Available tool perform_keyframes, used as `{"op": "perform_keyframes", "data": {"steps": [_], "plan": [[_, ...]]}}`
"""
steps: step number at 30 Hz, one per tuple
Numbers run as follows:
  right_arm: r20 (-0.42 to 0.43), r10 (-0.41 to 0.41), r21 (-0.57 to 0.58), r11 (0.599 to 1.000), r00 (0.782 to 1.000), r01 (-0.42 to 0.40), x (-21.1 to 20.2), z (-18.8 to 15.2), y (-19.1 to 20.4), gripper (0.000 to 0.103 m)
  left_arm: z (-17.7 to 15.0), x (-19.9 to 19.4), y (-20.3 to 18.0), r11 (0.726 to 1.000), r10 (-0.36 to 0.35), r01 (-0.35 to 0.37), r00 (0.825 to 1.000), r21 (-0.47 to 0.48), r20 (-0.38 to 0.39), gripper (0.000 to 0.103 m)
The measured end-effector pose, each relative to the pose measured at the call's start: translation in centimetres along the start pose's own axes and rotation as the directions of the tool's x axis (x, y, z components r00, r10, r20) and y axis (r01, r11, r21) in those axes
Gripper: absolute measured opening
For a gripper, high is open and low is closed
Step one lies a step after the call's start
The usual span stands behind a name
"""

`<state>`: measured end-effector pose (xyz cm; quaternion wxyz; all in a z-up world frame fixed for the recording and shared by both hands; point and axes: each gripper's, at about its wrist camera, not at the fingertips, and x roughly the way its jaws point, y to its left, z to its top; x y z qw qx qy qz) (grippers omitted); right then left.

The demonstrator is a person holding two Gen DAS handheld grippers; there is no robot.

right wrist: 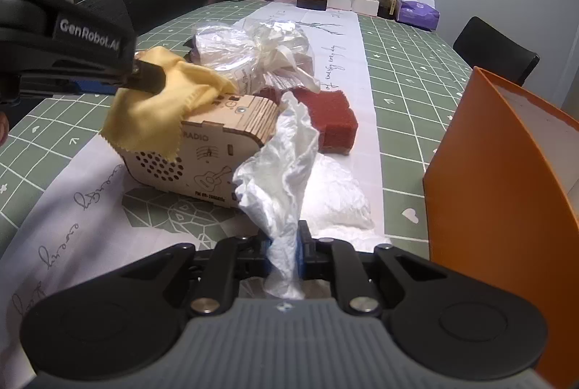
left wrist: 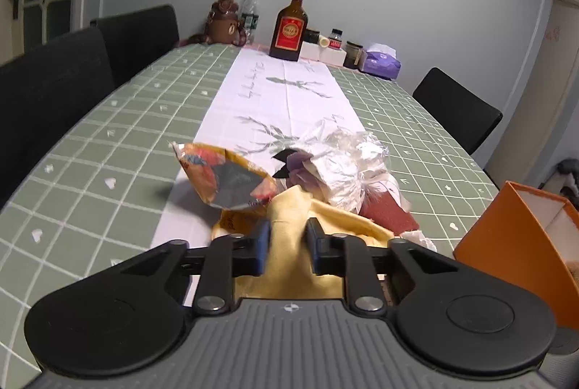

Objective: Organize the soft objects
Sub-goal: 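Grasp yellow cloth with left gripper while right gripper grasps white plastic bag, then lift yellow cloth and white bag toward the orange box with both grippers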

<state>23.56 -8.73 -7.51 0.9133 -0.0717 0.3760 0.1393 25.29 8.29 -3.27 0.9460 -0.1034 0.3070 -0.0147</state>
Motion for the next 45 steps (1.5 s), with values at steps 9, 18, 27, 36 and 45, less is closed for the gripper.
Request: {"op": "perform_keyframes", "data": {"steps": [9, 18, 27, 36, 45], "plan": [[0.033, -0.013, 0.019, 1.000, 0.999, 0.013, -1.6, 0.6, -0.5, 0.006, 0.3, -1.2, -0.5, 1.000, -0.021, 0.021, 0.999, 0.008, 0.038, 0.001], [0.101, -0.014, 0.043, 0.999, 0.995, 0.009, -5.0, 1.5, -1.0, 0.005, 1.2, -5.4, -0.8, 0.999, -0.033, 0.030, 0.991, 0.027, 0.130, 0.001], [0.142, 0.053, 0.047, 0.997, 0.988, -0.060, -9.4, 1.2, -0.6, 0.005, -0.1, -10.3, -1.0, 0.998, -0.048, 0.039, 0.985, 0.057, 0.167, 0.001], [0.185, 0.105, 0.015, 0.994, 0.977, -0.109, -13.8, 0.3, 0.3, 0.005, -3.1, -14.1, -0.9, 0.996, -0.072, 0.062, 0.981, 0.061, 0.178, 0.001], [0.234, 0.153, -0.002, 0.988, 0.960, -0.157, -18.6, 0.7, -0.9, 0.005, -3.2, -17.4, -2.9, 0.987, -0.147, 0.130, 0.965, 0.093, 0.218, 0.001]]}}
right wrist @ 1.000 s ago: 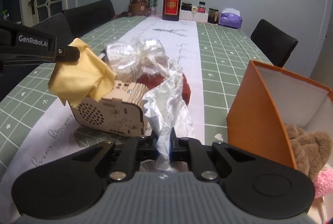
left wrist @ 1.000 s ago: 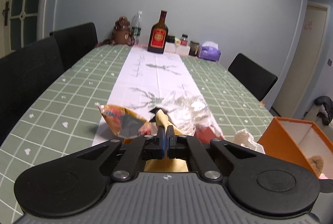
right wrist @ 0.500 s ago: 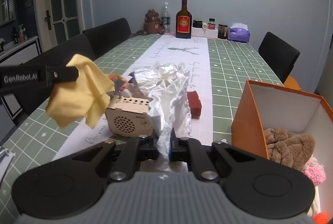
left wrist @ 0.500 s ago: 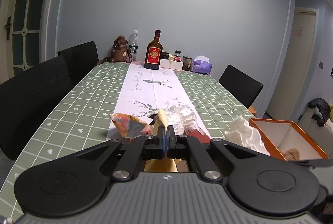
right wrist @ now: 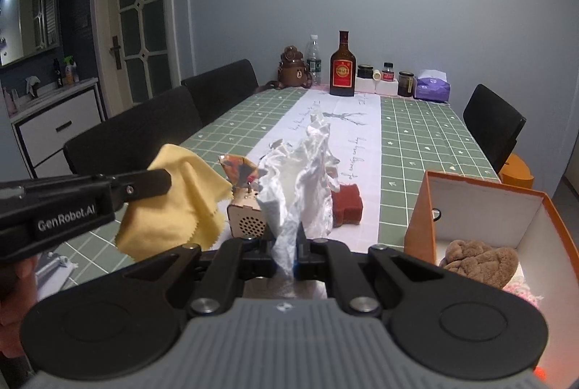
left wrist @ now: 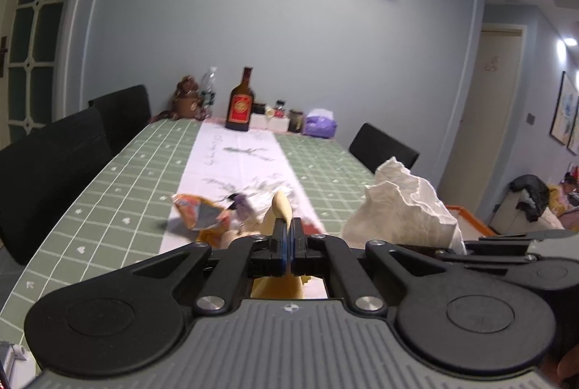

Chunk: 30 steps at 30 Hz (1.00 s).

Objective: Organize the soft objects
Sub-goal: 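Lift yellow cloth and white bag toward the orange box with both grippers, then lower both grippers into the orange box and open them to release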

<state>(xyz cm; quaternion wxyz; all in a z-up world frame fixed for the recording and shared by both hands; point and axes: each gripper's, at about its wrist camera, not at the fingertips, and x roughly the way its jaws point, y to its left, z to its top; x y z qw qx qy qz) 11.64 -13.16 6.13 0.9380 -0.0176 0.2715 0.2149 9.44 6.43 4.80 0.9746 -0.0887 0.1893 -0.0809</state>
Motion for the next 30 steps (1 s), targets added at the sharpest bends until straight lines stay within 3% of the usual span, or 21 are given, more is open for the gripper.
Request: {"op": "perform_keyframes", "data": {"steps": [8, 16, 21, 30], "plan": [[0.056, -0.060, -0.049, 0.997, 0.997, 0.063, -4.1, 2.3, -2.4, 0.005, 1.8, -0.2, -4.9, 0.991, -0.118, 0.115, 0.993, 0.069, 0.033, 0.001], [0.033, -0.165, -0.027, 0.986, 0.986, 0.166, -6.2, 3.4, -8.2, 0.005, 2.8, 2.6, -10.5, 0.959, -0.259, 0.259, 0.966, 0.119, -0.015, 0.001], [-0.022, -0.237, -0.040, 0.971, 0.971, 0.236, -6.0, 3.6, -12.1, 0.005, 2.5, 4.9, -14.2, 0.928, -0.323, 0.336, 0.941, 0.162, -0.100, 0.001], [-0.196, -0.232, 0.023, 0.970, 0.953, 0.241, -3.3, 0.0, -17.9, 0.005, -0.9, 9.9, -18.5, 0.892, -0.315, 0.398, 0.888, 0.216, -0.334, 0.001]]}}
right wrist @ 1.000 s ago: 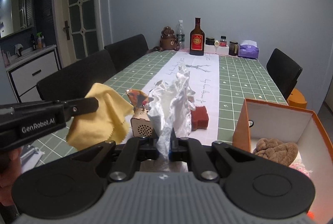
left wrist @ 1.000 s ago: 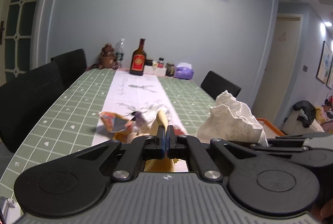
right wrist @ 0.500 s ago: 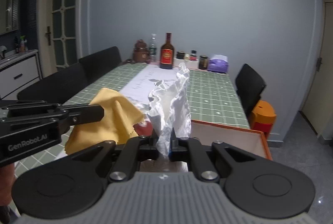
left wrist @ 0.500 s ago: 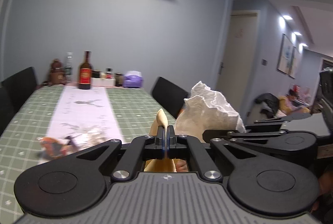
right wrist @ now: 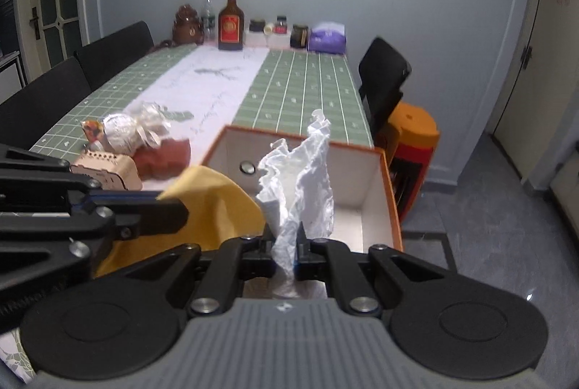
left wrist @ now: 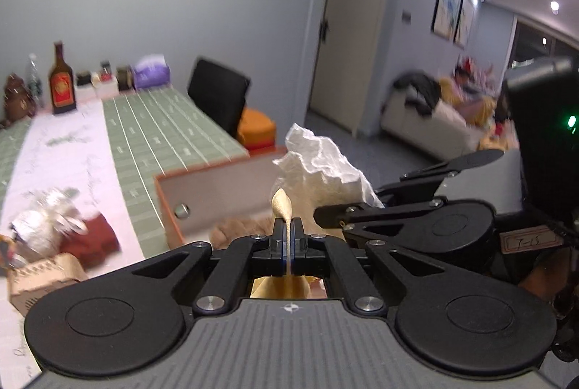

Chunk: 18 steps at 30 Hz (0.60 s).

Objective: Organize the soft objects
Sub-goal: 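Lower both grippers into the orange box and open them to release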

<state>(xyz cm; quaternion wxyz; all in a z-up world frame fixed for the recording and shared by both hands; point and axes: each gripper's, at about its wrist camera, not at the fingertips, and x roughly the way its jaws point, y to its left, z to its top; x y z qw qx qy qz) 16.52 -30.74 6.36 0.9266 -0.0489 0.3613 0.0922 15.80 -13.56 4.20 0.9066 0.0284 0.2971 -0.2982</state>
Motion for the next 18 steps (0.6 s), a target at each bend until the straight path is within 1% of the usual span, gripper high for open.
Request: {"op": "perform_keyframes", "data": {"steps": [4, 9, 15, 18], "plan": [[-0.059, 0.009, 0.012, 1.000, 0.998, -0.008, 2.1, -1.3, -0.9, 0.005, -1.0, 2.3, -0.4, 1.000, 0.005, -0.003, 0.996, 0.024, -0.086, 0.001], [-0.128, 0.021, 0.019, 1.000, 0.992, -0.019, 4.2, -2.6, -1.8, 0.005, -1.6, 4.0, -0.8, 0.998, 0.007, 0.003, 0.988, 0.067, -0.157, 0.001], [-0.203, 0.067, 0.019, 0.998, 0.977, -0.065, 6.0, -3.5, -2.0, 0.006, -1.9, 6.3, -0.8, 0.996, 0.030, -0.008, 0.969, 0.087, -0.246, 0.001], [-0.234, 0.096, 0.031, 0.995, 0.967, -0.091, 6.7, -3.8, -2.2, 0.006, -2.2, 6.7, -0.7, 0.994, 0.048, -0.020, 0.962, 0.107, -0.270, 0.001]]}}
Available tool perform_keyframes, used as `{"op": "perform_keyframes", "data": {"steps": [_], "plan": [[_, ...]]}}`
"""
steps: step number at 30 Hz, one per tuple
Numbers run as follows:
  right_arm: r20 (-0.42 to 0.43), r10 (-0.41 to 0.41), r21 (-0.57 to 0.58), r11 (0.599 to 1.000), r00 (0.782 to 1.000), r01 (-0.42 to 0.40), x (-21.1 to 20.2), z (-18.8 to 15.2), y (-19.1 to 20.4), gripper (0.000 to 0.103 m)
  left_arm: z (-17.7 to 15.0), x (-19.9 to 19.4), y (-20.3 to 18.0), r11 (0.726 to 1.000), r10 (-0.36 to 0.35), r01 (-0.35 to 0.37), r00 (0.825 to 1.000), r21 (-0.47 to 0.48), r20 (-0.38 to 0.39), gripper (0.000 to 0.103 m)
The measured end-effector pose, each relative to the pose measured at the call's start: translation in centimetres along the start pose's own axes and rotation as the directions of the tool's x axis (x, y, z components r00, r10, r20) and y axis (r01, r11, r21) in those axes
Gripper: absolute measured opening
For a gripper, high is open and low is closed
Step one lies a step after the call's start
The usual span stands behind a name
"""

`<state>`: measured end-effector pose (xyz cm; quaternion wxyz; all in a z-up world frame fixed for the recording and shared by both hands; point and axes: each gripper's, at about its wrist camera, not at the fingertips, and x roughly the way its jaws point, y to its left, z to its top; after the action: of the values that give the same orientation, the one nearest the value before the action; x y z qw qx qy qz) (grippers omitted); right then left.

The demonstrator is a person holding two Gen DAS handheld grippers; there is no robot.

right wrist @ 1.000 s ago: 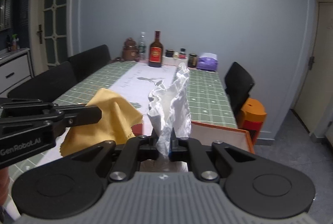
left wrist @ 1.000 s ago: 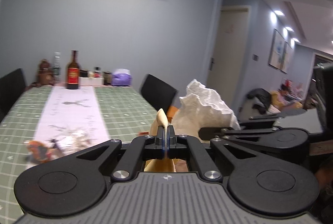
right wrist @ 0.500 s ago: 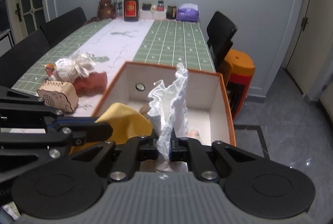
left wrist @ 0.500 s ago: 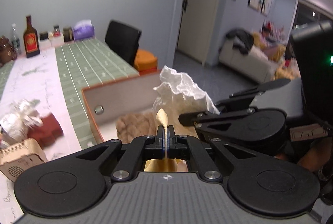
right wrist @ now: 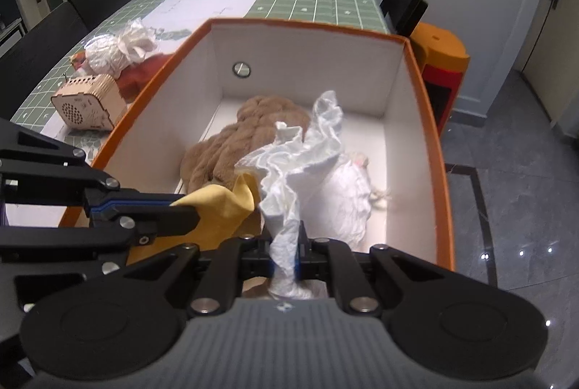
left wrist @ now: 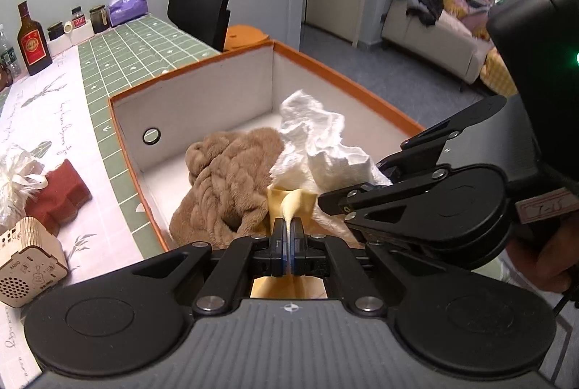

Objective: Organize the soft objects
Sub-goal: 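Lower both grippers into the orange box and open them to release, then grasp snack bag with left gripper while right gripper grasps foil-wrapped bundle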

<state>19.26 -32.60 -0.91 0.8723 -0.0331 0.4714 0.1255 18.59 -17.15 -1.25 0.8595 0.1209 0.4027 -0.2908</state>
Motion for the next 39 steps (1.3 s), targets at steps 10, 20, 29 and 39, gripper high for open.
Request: {"op": "perform_keyframes", "data": {"steps": [10, 20, 29, 39], "plan": [[-0.037, 0.030, 0.025, 0.999, 0.999, -0.029, 1.3, 0.0, -0.5, 0.021, -0.3, 0.2, 0.0, 0.999, 0.015, -0.013, 0.999, 0.036, -0.036, 0.003], [0.009, -0.021, 0.034, 0.999, 1.000, 0.021, -1.3, 0.9, -0.1, 0.051, -0.2, -2.5, 1.1, 1.000, -0.001, 0.001, 1.000, 0.004, 0.031, 0.030], [0.105, -0.054, 0.064, 0.997, 0.993, 0.048, -4.6, 1.4, 1.9, 0.066, -1.4, -7.8, 3.4, 0.998, 0.016, -0.004, 0.982, -0.064, 0.187, 0.033], [0.376, -0.038, 0.058, 0.998, 0.926, 0.017, -7.7, -0.2, 9.6, 0.074, -6.8, -14.8, 7.6, 0.961, 0.248, -0.173, 0.881, -0.214, 0.404, 0.035]]}}
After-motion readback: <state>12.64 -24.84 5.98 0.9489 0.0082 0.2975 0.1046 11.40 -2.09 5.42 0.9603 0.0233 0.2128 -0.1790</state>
